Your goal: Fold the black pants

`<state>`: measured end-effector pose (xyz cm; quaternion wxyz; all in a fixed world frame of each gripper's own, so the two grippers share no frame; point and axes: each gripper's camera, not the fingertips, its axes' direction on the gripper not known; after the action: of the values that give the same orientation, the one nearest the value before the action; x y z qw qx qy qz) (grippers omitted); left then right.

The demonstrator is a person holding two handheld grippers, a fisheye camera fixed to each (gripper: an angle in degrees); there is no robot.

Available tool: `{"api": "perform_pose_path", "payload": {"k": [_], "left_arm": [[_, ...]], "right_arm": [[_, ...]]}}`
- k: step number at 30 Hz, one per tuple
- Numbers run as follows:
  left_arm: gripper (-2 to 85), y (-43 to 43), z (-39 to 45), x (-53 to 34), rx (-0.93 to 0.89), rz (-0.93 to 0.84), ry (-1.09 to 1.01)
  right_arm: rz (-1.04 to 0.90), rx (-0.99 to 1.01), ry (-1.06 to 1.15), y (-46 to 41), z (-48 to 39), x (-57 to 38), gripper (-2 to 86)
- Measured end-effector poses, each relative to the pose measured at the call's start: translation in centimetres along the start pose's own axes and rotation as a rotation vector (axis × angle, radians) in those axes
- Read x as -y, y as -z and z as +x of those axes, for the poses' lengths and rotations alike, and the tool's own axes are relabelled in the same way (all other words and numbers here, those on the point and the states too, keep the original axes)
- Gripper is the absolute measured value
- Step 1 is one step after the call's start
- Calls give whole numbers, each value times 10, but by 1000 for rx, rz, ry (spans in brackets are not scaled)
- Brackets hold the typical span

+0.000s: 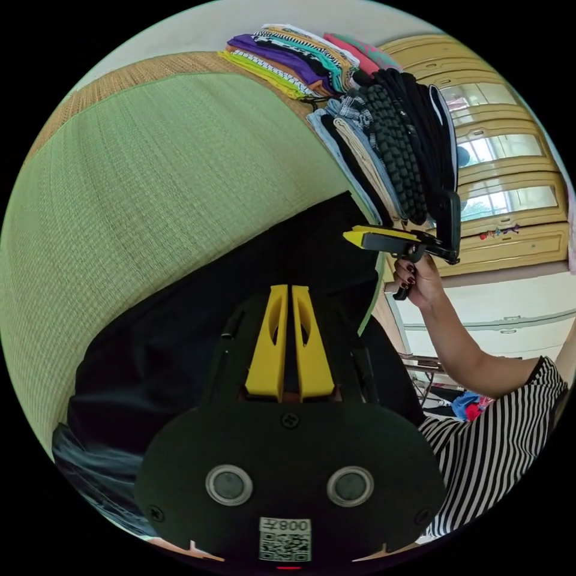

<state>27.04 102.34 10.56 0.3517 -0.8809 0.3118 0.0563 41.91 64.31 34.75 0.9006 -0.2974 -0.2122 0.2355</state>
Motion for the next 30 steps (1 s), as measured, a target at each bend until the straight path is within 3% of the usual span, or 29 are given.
{"api": "perform_pose_path", "payload": {"k": [8,13,20,30], "left_arm": [[8,21,78,41,15,116,-250],[8,3,135,89,100,58,-416],[7,-51,191,146,260,-103,-533],[6,-105,220,182,387,-220,-573]], "right_arm": [[335,96,-77,71,15,-74,15],[507,124,-237,91,40,-125,12],[545,114,-407,82,77,-155,10],[484,76,-486,60,100,-151,9]]}}
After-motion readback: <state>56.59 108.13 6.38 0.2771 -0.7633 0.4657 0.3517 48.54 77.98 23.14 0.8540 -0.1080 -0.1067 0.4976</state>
